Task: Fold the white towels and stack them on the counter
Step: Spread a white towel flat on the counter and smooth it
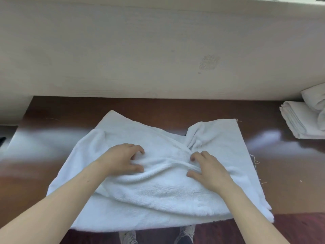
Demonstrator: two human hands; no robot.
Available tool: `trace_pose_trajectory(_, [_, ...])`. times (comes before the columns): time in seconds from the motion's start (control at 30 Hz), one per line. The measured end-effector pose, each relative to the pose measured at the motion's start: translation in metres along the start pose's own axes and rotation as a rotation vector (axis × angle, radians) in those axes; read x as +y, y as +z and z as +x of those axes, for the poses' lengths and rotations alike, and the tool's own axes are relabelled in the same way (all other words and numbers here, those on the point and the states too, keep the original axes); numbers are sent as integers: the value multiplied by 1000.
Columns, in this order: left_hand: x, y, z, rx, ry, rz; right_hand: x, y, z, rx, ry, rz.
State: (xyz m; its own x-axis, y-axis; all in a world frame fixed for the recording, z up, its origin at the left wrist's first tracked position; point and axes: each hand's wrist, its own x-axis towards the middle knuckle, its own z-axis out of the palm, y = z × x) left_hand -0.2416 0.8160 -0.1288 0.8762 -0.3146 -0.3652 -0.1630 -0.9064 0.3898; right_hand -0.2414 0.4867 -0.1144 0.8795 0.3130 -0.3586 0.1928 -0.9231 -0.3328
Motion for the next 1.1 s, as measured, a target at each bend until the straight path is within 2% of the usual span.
trace_pose_trajectory(0.1, [3, -5, -4, -19, 32, 97, 4, 5, -12, 39, -31, -74])
trace_pose_trajectory(0.17, [5, -9, -7, -10, 114, 163, 4, 7, -19, 75, -16, -97])
trace_pose_trajectory(0.23, [4, -10, -12, 94, 269, 242, 2, 6, -26, 123, -28, -153])
trace_pose_trajectory(0.33, [4, -11, -22, 344, 462, 270, 0, 3, -39, 309, -150, -196])
trace_pose_trajectory(0.43, [3, -13, -28, 458, 509, 275, 1, -1, -56, 452, -296, -180])
trace_pose_trajectory(0.53, [6, -13, -30, 518, 526, 308, 4, -3, -79, 453, -349, -173])
trace_pose_trajectory(0.63, [13, -15, -26, 394, 456, 275, 12, -3, -96, 395, -373, -146])
trace_pose_trajectory(0.77, [23, -18, -9, 266, 377, 257, 21, -12, -82, 429, -244, -226])
trace_pose_trajectory(0.8, [24, -20, -5, 190, 290, 266, 22, -15, -76, 428, -210, -241])
trace_pose_trajectory(0.9, [10, -28, -5, 14, 67, 366, 28, -24, -68, 458, -183, -248])
trace_pose_trajectory(1.03, [-21, -39, -37, -126, 14, 497, 34, -29, -83, 432, -222, -238])
trace_pose_trajectory(1.1, [-35, -46, -56, -122, -5, 565, 39, -30, -94, 389, -246, -268])
